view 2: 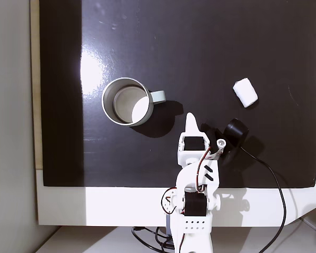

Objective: Grasp a gauze and put it in the cup.

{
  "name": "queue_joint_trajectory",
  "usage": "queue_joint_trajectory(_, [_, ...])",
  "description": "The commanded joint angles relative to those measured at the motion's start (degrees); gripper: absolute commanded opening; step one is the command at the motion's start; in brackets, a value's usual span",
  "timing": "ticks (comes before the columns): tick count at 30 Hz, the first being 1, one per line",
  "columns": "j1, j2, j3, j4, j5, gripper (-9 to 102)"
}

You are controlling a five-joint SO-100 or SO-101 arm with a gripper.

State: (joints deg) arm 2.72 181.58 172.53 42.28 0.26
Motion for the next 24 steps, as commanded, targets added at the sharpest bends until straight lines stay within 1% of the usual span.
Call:
queue_joint_trajectory(1, [-0.7, 0.5, -0.3, 0.2, -0.8, 0])
queue_joint_trajectory(19, [-1.5, 0.5, -0.4, 0.3, -1.1, 0])
queue_joint_trajectory(24, [0.3, 0.5, -2.7, 3.2, -0.5, 0])
